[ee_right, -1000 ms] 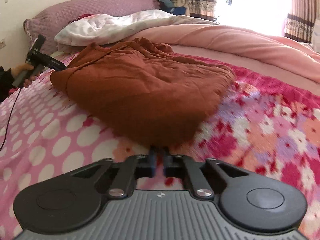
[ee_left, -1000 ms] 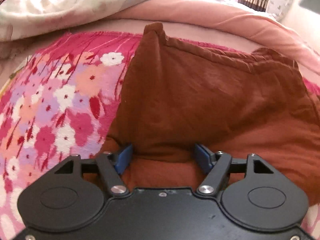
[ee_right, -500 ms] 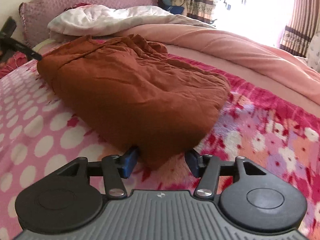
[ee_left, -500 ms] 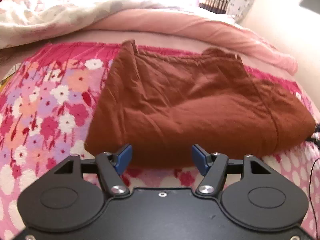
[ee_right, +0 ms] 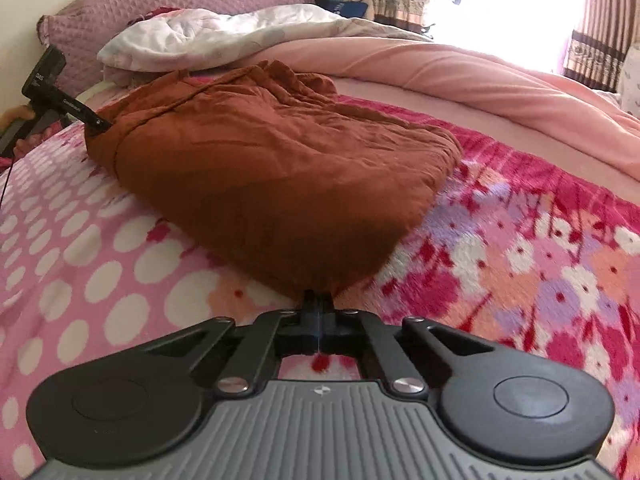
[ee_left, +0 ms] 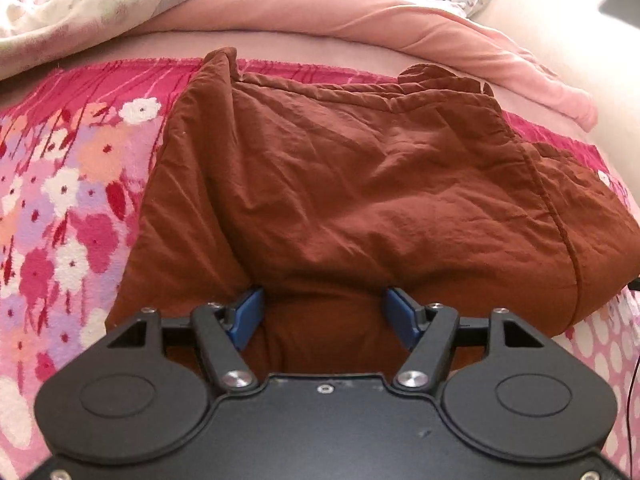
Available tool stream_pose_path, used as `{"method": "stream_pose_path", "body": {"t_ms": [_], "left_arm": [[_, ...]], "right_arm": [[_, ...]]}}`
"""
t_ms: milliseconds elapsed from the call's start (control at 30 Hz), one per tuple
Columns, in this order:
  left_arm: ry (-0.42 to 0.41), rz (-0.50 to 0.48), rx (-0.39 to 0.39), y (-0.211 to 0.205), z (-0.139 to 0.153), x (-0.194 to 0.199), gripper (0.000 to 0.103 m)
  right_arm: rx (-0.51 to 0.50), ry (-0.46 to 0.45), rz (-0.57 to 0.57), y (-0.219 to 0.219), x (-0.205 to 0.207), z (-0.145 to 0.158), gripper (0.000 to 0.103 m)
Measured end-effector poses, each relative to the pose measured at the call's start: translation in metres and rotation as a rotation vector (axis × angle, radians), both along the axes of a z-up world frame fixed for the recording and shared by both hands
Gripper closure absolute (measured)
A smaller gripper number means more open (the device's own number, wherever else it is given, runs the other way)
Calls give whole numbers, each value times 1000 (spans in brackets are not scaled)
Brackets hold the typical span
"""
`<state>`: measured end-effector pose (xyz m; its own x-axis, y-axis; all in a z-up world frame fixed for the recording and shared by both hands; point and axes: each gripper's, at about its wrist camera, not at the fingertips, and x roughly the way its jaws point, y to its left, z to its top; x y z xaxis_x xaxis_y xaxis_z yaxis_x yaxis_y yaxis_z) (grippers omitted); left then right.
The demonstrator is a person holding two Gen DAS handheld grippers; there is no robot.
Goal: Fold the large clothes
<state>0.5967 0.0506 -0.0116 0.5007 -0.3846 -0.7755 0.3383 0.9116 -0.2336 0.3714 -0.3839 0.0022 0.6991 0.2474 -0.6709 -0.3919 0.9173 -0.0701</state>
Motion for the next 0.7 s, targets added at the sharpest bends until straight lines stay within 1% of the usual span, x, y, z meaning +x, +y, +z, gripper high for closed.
{"method": "stream_pose_path", "body": {"t_ms": [133,200,233,267,300,433,467,500,533,567,600,667,700], "left_arm": [[7,3,-32,6,-1,2,36],[13,10,-56,9,-1,2,36],[14,10,-59,10,-1,2,36],[13,9,-58,10,-1,2,36],[12,8,-55,9,-1,2,35],[4,7,-41,7,0,0,36],[1,7,-40,7,0,0,36],[-3,5,-40,7,-1,-1,36],[-5,5,-41,7,-1,-1,36],[-6,5,-45,8,-1,-1,36],[-7,4,-44,8,-1,-1,36],[-9,-1,-39,8,-1,-1,35],[-10,-2,-38,7,-1,-1,35]], "right_arm": [[43,4,-21,-11,-12,5,103],[29,-48,-40,-11,-16,8,81],[13,-82,-38,-9,-17,9,59],[0,-103,-38,-7,-16,9,42],[-1,-113,-38,-5,-14,8,40],[20,-80,24,5,7,0,40],[17,-81,30,8,12,-3,41],[24,-83,36,11,17,-5,45],[46,-79,48,11,23,-8,62],[80,-73,57,10,26,-9,71],[100,-72,56,8,27,-10,73],[117,-62,71,3,22,-9,81],[124,-51,73,-1,18,-9,84]]}}
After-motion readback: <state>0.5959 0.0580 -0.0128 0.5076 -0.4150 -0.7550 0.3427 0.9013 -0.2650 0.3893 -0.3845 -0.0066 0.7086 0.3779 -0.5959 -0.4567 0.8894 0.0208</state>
